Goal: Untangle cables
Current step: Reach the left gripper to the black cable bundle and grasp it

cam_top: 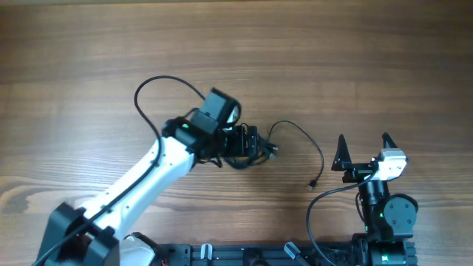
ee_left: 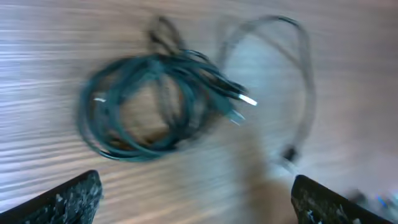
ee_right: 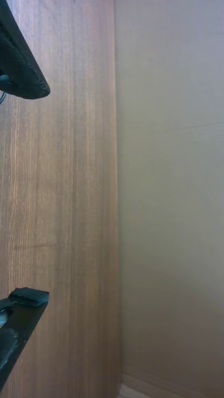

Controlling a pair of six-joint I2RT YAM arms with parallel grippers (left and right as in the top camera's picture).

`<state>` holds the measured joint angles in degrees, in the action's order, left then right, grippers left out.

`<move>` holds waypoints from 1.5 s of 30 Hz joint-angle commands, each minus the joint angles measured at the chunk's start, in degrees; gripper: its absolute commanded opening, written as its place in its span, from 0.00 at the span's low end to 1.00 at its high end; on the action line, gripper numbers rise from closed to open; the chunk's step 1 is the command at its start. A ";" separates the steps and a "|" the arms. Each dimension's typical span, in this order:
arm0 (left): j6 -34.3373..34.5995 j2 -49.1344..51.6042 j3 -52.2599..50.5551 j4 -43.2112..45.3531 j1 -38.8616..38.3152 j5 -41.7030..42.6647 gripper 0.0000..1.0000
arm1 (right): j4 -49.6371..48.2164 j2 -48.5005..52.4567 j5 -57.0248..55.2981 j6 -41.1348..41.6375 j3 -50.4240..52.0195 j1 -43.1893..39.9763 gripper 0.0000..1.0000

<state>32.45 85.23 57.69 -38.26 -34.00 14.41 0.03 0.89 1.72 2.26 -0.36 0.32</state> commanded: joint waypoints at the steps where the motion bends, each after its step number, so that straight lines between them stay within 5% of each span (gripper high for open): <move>1: 6.27 2.80 0.48 -0.04 -2.05 -14.19 1.00 | -0.17 -0.46 0.48 -0.66 0.07 -0.17 1.00; 7: 14.99 5.49 0.44 0.13 -2.12 -21.05 1.00 | -0.17 -0.48 0.48 -0.63 0.07 -0.17 1.00; 17: 14.93 11.58 0.39 1.60 -2.16 -16.52 0.99 | -0.17 -0.46 0.48 -0.63 0.07 -0.17 1.00; 20: 14.93 11.67 0.39 1.57 -2.16 -16.39 0.84 | -0.17 -0.46 0.48 -0.66 0.07 -0.17 1.00; 26: 14.93 12.02 0.39 1.57 -2.19 -16.39 0.74 | -0.17 -0.46 0.48 -0.63 0.07 -0.17 1.00; 33: 14.93 16.24 0.39 1.55 -2.19 -14.21 0.75 | -0.17 -0.46 0.48 -0.63 0.07 -0.17 1.00; 40: 14.95 16.79 0.39 1.57 -2.16 -12.92 0.35 | -0.17 -0.46 0.48 -0.66 0.07 -0.17 1.00; 45: 14.95 16.79 0.39 1.57 -2.16 -12.94 0.15 | -0.17 -0.48 0.48 -0.66 0.07 -0.17 1.00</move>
<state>47.22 101.32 57.71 -36.86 -35.94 0.80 0.03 0.89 1.72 2.26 -0.36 0.32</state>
